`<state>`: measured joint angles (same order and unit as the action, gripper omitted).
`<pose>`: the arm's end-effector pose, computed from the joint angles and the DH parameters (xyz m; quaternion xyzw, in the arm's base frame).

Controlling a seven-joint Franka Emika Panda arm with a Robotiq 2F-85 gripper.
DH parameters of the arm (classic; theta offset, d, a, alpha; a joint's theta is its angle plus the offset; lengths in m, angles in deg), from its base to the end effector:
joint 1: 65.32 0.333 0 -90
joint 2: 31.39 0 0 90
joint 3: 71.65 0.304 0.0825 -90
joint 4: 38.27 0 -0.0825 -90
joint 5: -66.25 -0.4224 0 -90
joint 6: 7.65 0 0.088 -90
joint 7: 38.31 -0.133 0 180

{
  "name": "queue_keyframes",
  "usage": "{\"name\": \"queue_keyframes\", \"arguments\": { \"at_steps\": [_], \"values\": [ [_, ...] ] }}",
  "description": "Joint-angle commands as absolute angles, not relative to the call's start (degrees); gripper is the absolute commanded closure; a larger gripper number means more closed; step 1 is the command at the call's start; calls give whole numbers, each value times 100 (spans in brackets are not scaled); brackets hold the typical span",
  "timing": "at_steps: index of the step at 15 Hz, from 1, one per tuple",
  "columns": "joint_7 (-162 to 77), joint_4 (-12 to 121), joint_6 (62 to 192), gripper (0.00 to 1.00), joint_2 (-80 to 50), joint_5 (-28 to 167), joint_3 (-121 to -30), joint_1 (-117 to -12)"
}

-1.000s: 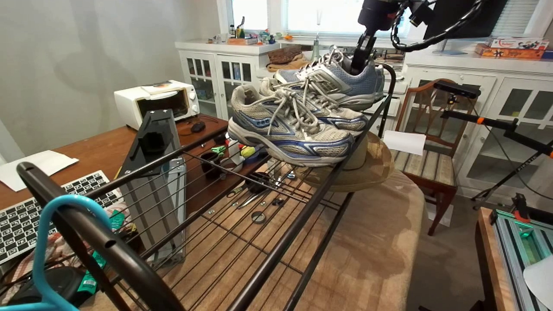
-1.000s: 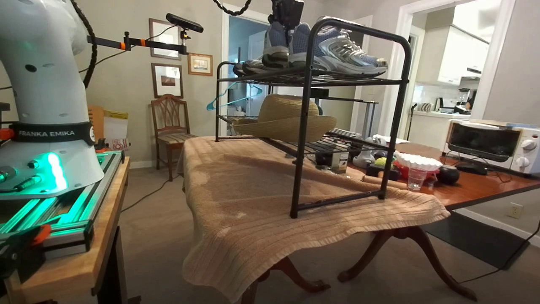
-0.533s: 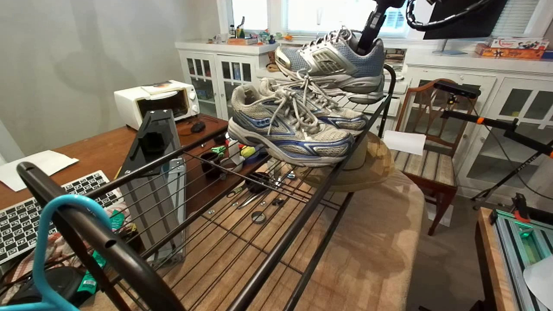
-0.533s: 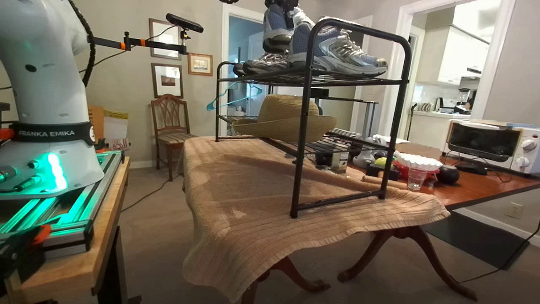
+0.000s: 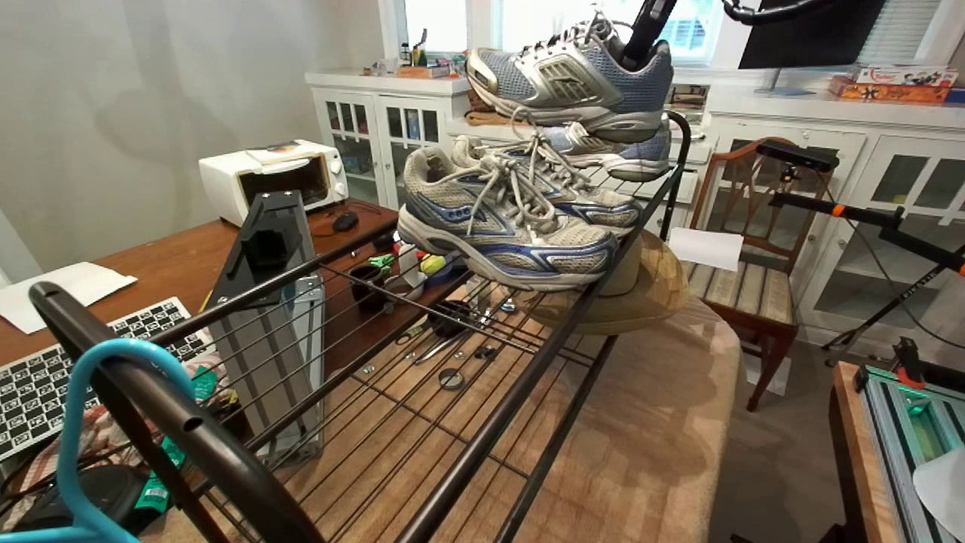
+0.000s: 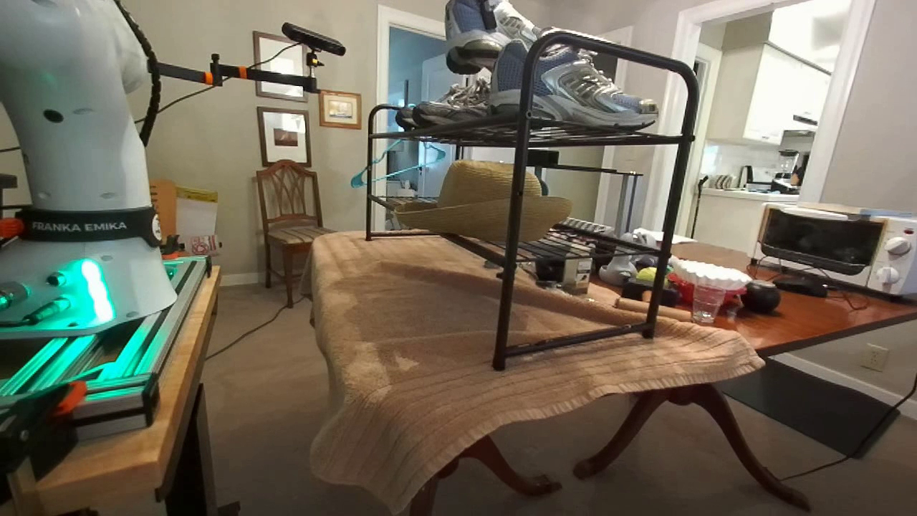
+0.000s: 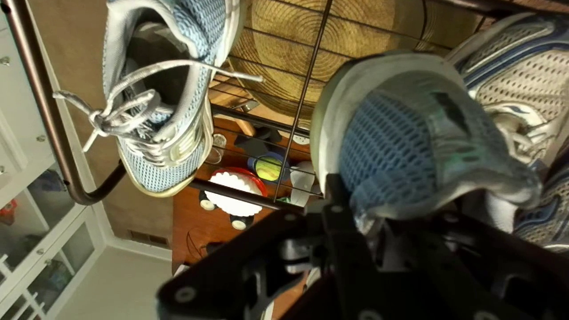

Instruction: Move the blue pair of shoes to the left

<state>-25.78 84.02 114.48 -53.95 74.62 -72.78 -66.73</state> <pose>0.5210 -0.0337 0.5665 0.9726 0.1112 0.1837 0.0892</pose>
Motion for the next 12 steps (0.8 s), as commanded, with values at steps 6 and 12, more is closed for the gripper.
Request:
{"name": "queue_keyframes", "arguments": {
  "at_steps": [6, 12],
  "values": [
    [-2689, 7567, 11354, 97, -4847, 7495, -7028, -6417],
    [-2843, 7094, 11312, 97, -4228, 7475, -6809, -6280]
  ]
}}
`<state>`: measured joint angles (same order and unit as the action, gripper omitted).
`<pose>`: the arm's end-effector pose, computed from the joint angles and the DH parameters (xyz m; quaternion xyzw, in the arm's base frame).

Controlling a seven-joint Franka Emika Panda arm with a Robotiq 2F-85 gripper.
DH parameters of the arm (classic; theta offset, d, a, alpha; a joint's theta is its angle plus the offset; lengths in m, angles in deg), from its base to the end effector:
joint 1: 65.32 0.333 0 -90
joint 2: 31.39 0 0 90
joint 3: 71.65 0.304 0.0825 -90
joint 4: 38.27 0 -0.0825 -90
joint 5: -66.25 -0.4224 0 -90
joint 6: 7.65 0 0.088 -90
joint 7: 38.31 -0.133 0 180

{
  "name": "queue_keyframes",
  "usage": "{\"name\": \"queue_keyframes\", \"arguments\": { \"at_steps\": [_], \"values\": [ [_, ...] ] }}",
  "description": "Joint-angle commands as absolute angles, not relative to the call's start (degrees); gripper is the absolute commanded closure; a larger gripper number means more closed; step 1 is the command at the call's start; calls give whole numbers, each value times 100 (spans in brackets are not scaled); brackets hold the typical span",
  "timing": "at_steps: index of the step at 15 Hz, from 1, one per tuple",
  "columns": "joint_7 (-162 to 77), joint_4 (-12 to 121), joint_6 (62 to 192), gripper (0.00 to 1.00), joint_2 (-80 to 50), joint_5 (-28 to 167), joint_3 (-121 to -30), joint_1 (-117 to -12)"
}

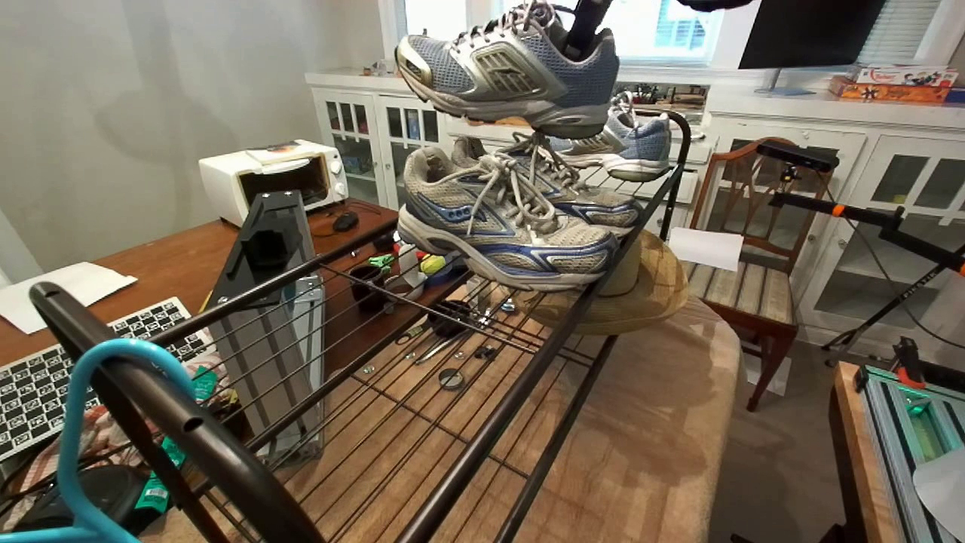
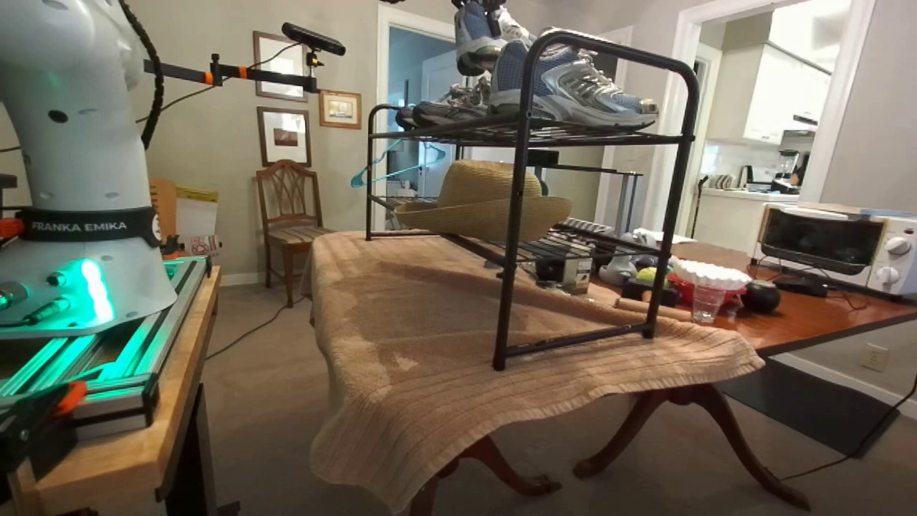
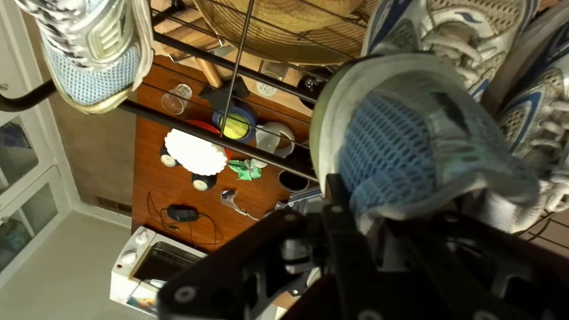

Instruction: Move the blue pair of shoes to the left

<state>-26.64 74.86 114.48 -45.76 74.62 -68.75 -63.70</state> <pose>0.5670 0.0374 0.5786 0.9629 0.1632 0.1966 0.0871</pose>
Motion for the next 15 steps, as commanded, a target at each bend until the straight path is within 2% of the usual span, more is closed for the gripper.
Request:
{"name": "queue_keyframes", "arguments": {
  "at_steps": [1, 3, 4, 15],
  "values": [
    [-2862, 7027, 11292, 97, -4140, 7478, -6779, -6256],
    [-2819, 6872, 11143, 97, -3969, 7480, -6710, -6186],
    [-2745, 7200, 11392, 89, -4183, 7472, -6785, -6233],
    [-2746, 7015, 11306, 89, -4012, 7470, -6734, -6183]
  ]
}}
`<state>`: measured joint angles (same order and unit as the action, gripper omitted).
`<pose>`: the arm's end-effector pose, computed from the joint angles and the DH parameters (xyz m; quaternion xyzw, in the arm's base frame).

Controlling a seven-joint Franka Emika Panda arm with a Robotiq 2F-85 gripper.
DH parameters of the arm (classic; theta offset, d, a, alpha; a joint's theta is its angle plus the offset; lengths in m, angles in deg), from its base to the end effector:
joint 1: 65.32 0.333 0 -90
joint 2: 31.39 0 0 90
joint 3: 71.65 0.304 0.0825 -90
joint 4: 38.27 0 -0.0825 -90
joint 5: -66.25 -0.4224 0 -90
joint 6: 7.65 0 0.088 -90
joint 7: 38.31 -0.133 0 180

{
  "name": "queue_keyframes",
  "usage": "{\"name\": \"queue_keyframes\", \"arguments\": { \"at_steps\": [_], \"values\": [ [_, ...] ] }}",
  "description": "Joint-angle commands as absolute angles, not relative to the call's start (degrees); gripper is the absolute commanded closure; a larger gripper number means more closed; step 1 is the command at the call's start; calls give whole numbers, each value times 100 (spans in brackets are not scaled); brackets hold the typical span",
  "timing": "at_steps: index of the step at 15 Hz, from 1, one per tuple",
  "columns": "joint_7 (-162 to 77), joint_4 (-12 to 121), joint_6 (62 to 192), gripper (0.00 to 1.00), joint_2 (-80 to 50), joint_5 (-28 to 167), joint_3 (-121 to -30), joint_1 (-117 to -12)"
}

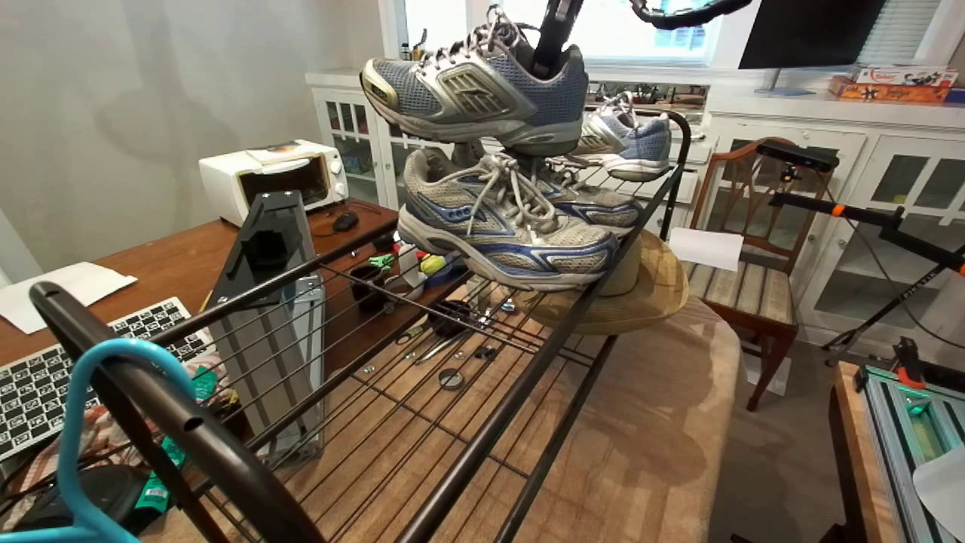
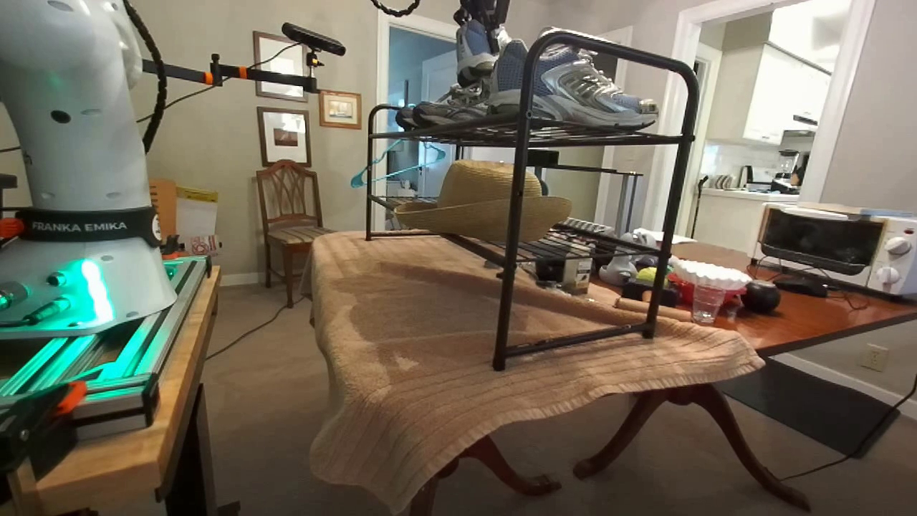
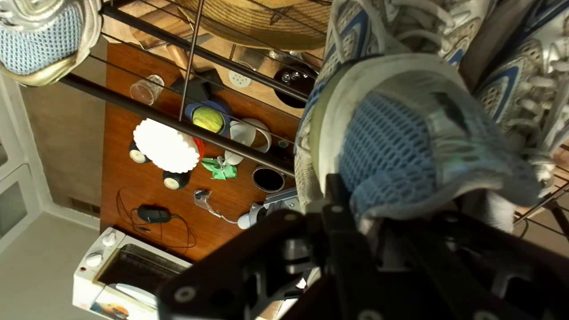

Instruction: Move the blue pair of shoes to the left

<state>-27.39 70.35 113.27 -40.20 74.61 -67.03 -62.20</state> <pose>0.5911 0.0725 0.5635 0.9629 0.1846 0.1801 0.0795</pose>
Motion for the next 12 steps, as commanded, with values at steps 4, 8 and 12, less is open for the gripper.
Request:
{"name": "queue_keyframes", "arguments": {
  "at_steps": [4, 8, 12],
  "values": [
    [-2746, 7014, 11306, 97, -4012, 7470, -6734, -6183],
    [-2967, 6795, 11096, 97, -4028, 7525, -6604, -6098],
    [-3248, 6478, 10993, 97, -3935, 7484, -6483, -6035]
  ]
}}
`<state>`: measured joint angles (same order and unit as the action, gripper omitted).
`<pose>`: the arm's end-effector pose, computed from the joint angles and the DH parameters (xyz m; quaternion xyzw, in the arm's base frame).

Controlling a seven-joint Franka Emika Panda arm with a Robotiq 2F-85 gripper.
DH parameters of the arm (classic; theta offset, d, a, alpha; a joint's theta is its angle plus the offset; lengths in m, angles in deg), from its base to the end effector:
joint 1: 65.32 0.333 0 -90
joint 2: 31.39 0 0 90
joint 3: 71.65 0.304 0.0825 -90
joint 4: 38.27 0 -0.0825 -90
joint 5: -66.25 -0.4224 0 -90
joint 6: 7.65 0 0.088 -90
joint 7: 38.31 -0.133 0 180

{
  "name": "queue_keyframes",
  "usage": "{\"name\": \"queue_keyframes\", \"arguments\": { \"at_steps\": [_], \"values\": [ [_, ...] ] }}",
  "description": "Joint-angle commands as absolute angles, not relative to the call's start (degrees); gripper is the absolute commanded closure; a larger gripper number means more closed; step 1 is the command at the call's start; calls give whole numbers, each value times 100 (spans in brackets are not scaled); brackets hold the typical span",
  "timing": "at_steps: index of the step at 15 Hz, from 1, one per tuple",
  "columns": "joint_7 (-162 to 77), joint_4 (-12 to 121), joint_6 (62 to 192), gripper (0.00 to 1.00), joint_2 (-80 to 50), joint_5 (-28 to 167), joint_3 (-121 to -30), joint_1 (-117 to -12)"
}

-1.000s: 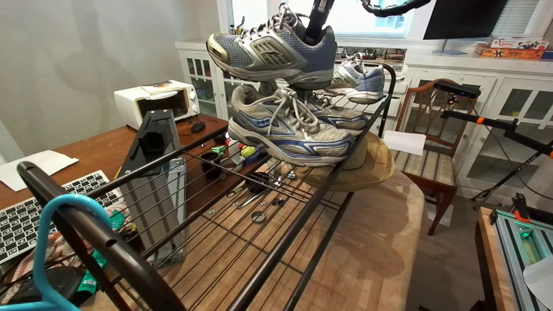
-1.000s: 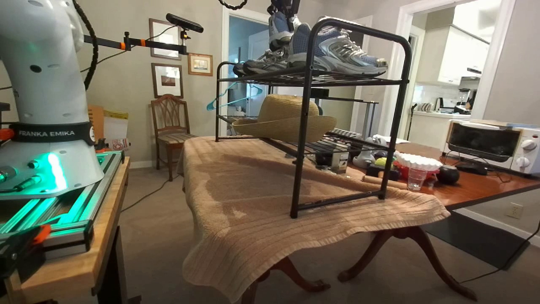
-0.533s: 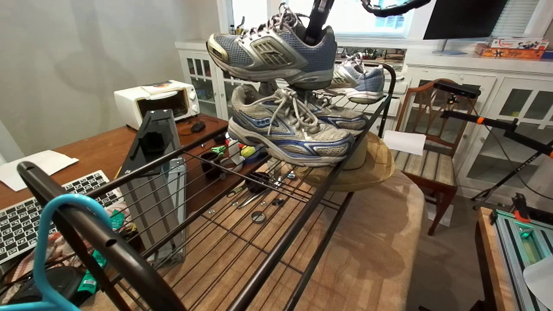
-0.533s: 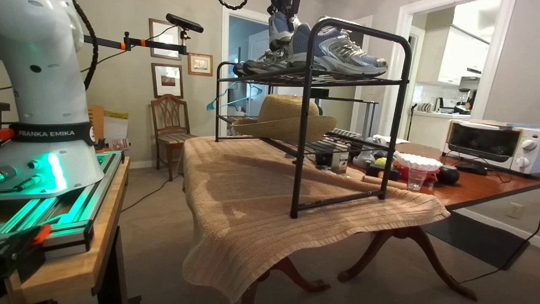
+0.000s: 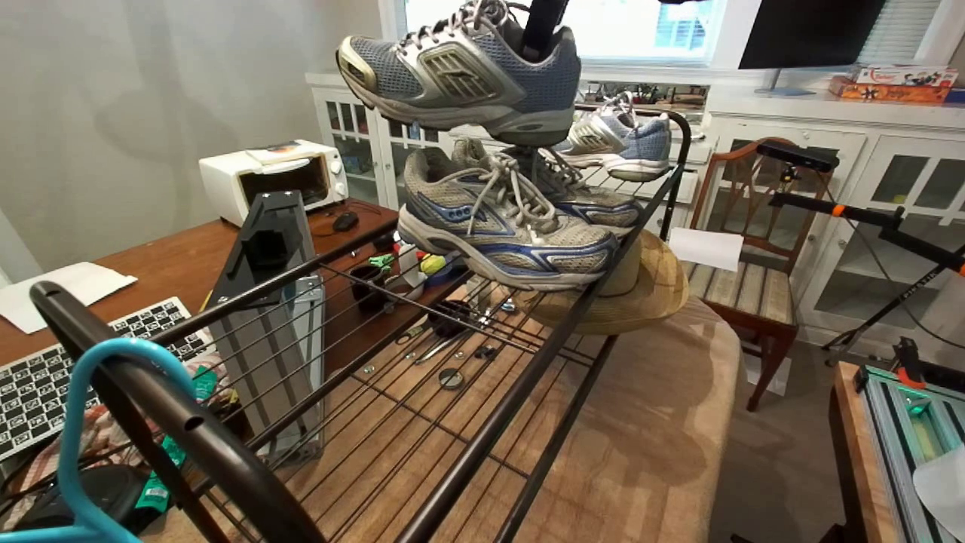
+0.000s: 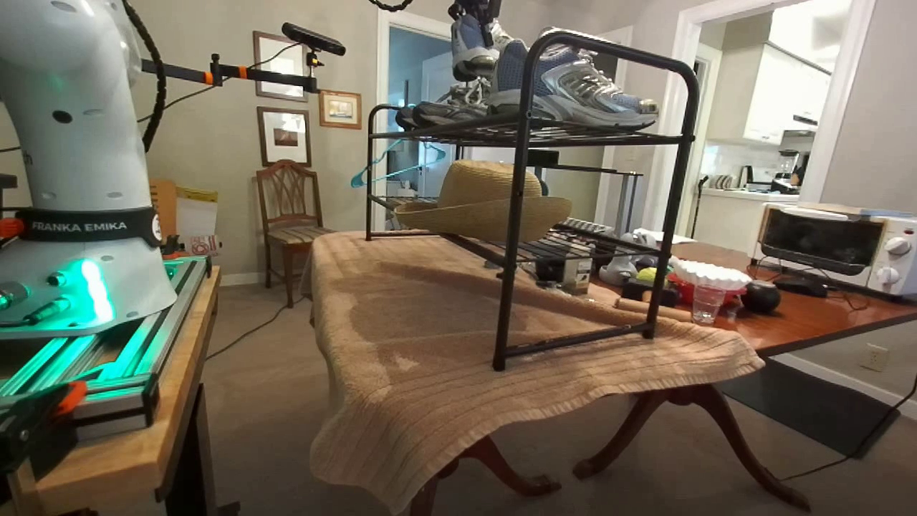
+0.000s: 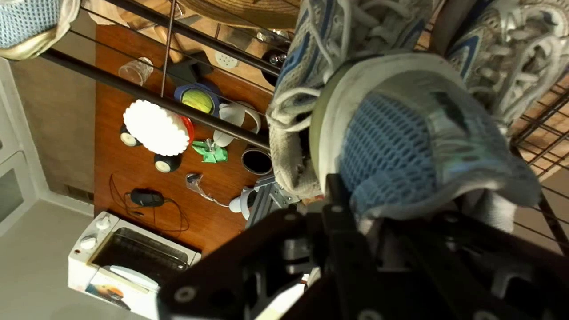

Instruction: Move the blue pair of shoes to the left

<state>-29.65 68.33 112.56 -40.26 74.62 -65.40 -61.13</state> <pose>0.5881 0.1014 0.5821 0.9600 0.1866 0.1949 0.0743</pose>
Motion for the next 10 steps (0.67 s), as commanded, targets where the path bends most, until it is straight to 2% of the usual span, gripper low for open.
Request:
{"name": "queue_keyframes", "arguments": {
  "at_steps": [1, 10],
  "values": [
    [-3340, 6393, 10979, 97, -3878, 7437, -6468, -6023],
    [-3785, 5664, 10971, 97, -3040, 7028, -6306, -5799]
  ]
}}
